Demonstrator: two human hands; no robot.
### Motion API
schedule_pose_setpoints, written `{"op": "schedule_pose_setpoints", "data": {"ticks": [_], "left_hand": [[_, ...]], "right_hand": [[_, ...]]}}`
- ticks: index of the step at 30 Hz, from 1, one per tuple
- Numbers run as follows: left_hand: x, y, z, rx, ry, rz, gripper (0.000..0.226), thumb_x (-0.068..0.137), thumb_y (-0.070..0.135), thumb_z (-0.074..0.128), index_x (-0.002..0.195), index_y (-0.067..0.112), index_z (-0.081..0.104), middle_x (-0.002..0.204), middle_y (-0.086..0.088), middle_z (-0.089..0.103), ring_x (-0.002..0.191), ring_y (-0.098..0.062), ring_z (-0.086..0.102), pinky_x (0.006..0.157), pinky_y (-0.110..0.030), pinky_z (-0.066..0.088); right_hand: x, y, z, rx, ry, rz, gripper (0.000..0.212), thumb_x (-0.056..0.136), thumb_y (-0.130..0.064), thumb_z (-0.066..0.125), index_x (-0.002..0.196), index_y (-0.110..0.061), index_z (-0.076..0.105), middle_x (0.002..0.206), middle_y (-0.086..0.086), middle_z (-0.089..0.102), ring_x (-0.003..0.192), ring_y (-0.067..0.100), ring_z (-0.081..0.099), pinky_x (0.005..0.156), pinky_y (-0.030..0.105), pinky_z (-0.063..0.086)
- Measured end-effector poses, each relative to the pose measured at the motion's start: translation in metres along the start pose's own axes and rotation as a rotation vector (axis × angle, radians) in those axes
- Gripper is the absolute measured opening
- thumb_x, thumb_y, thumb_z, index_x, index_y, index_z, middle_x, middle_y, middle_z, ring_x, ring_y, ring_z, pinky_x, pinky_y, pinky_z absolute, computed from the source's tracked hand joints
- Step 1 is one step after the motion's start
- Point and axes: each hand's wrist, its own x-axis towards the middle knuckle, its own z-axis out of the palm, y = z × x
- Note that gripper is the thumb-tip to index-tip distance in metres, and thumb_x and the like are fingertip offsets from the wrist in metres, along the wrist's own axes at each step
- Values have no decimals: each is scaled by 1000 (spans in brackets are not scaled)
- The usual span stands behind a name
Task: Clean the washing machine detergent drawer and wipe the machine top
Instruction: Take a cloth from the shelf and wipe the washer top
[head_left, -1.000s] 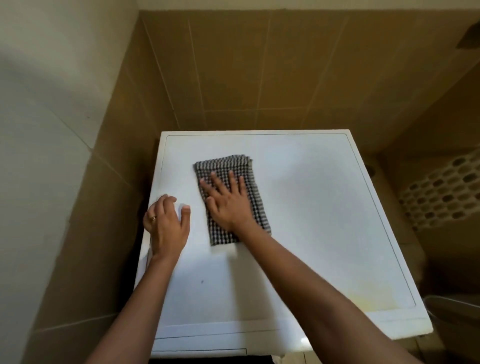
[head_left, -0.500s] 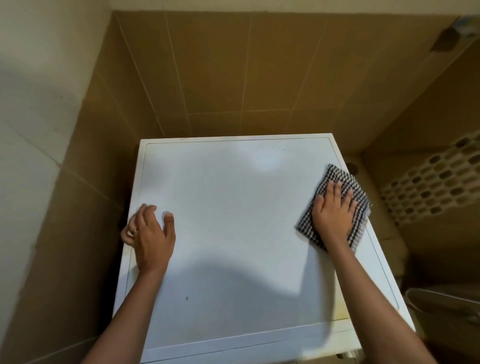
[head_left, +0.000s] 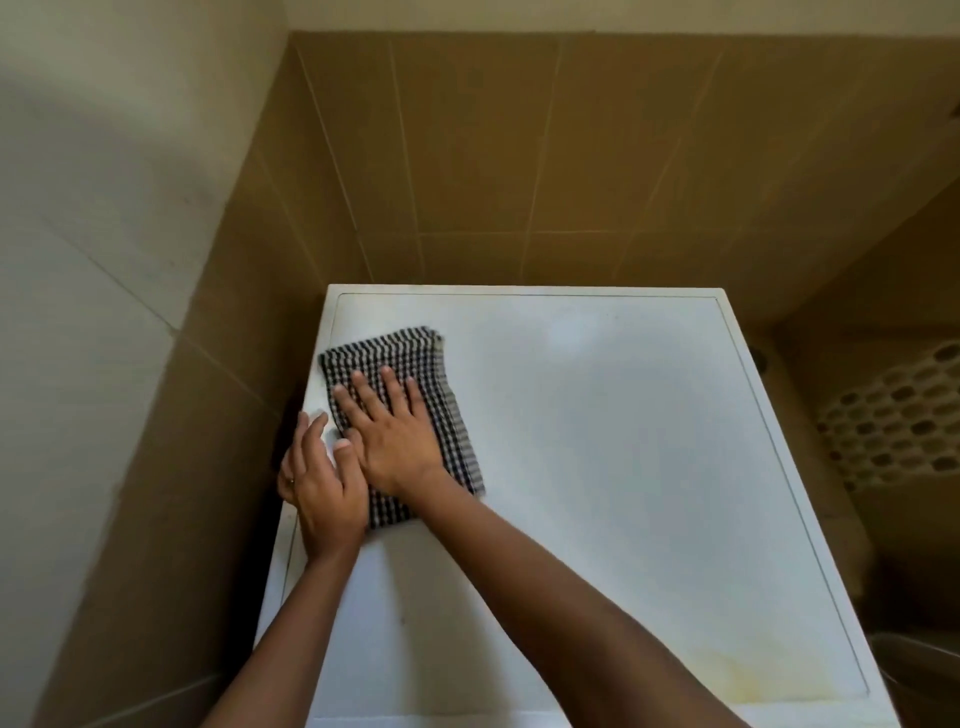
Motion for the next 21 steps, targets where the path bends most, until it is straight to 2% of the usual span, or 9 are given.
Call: {"op": "schedule_pose_setpoints", "data": {"ticks": [2,4,8,14,18,21], "left_hand": [[0,-1,0,-10,-6,17,57,93,38,34,130,1,56,137,-19,54,125,-38,50,101,-49,36],[0,-3,0,-12,-20,2,59,92,41,33,132,3,55,138,-16,54,126,-34,49,101,-42,32],[0,-2,0,19,-40,-5,60,91,47,34,133,10,54,140,-9,53,129,-28,46,102,-36,26],[-1,-2,0,50,-80,15,61,89,53,34,132,15,54,141,-5,52,132,-24,41,107,-39,20],[-2,-1,-1,60,-83,29,60,89,54,35,130,14,55,139,-6,53,132,-26,41,105,-38,20],[-3,-2,-1,45,-87,31,60,89,53,36,129,13,55,137,-7,54,131,-28,41,103,-35,19]], "right_hand": [[35,-2,-6,-8,-17,-5,55,101,-41,18,153,-28,5,161,-1,2,147,29,-9,118,49,-7],[62,2,-13,39,-23,19,56,100,-41,20,153,-29,8,161,-2,4,148,27,-6,118,48,-6],[93,44,-31,48,-11,127,57,99,-42,17,153,-28,5,161,-3,0,148,25,-7,119,45,-6],[67,165,-56,106,148,471,57,99,-39,24,153,-25,11,161,-2,7,148,24,0,119,44,-2],[8,250,-68,108,246,725,59,99,-41,22,154,-21,11,161,3,5,148,25,1,118,44,-3],[-49,288,-71,121,297,968,63,98,-41,20,153,-14,7,161,8,3,148,28,0,118,47,-4]]}}
